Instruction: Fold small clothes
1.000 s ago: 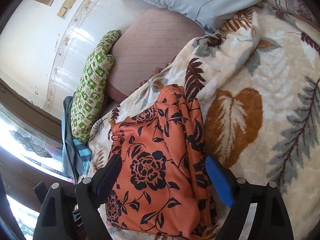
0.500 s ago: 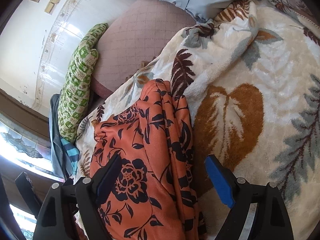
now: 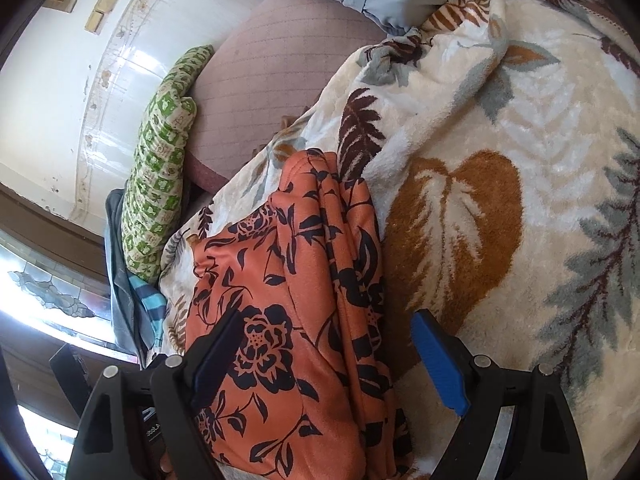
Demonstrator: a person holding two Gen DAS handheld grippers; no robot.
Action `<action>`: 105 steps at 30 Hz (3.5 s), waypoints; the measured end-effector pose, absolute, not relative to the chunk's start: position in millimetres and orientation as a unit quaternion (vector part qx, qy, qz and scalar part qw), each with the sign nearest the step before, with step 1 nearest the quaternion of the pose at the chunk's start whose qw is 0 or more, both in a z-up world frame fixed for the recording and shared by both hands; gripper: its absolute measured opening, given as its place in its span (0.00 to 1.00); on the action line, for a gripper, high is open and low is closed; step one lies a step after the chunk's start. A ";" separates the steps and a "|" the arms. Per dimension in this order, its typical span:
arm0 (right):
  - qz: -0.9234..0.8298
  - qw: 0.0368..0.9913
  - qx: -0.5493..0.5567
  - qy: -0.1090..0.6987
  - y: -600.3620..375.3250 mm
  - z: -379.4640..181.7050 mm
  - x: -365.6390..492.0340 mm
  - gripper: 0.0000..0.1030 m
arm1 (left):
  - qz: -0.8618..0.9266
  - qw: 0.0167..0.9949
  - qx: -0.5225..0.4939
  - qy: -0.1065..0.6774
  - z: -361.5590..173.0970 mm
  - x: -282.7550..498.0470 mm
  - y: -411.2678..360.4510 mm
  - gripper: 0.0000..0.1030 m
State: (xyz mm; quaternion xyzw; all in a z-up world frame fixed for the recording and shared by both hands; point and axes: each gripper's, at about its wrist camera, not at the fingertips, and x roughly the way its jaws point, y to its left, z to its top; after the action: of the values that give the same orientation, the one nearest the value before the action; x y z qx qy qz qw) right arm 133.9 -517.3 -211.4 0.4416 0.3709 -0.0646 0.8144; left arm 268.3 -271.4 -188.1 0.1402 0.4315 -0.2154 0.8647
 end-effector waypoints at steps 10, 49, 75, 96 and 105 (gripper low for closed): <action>-0.061 0.813 0.445 0.371 -517.5 -211.2 129.0 0.85 | -0.216 0.863 0.136 0.436 -190.5 267.4 -273.2 1.00; 0.014 0.806 0.428 0.409 -478.3 -233.8 168.4 0.48 | -0.346 0.779 0.002 0.523 -211.8 290.5 -250.9 0.53; 0.008 0.846 0.292 0.445 -356.8 -219.0 146.6 0.63 | -0.249 0.828 0.059 0.500 -196.7 241.0 -139.1 0.71; -0.022 0.876 0.238 0.419 -335.0 -165.9 82.2 0.62 | -0.137 0.899 0.146 0.389 -132.1 150.0 -107.5 0.77; -0.022 0.929 0.177 0.324 -298.1 -60.9 -4.2 0.62 | -0.100 0.945 0.103 0.295 -34.5 81.1 -74.0 0.92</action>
State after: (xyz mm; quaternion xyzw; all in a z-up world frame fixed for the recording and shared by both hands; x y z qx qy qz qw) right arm -4.2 -298.1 -60.9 0.1771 0.3236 -0.0224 0.9292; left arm 81.1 -74.0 -34.5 0.1034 0.2953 -0.0998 0.9445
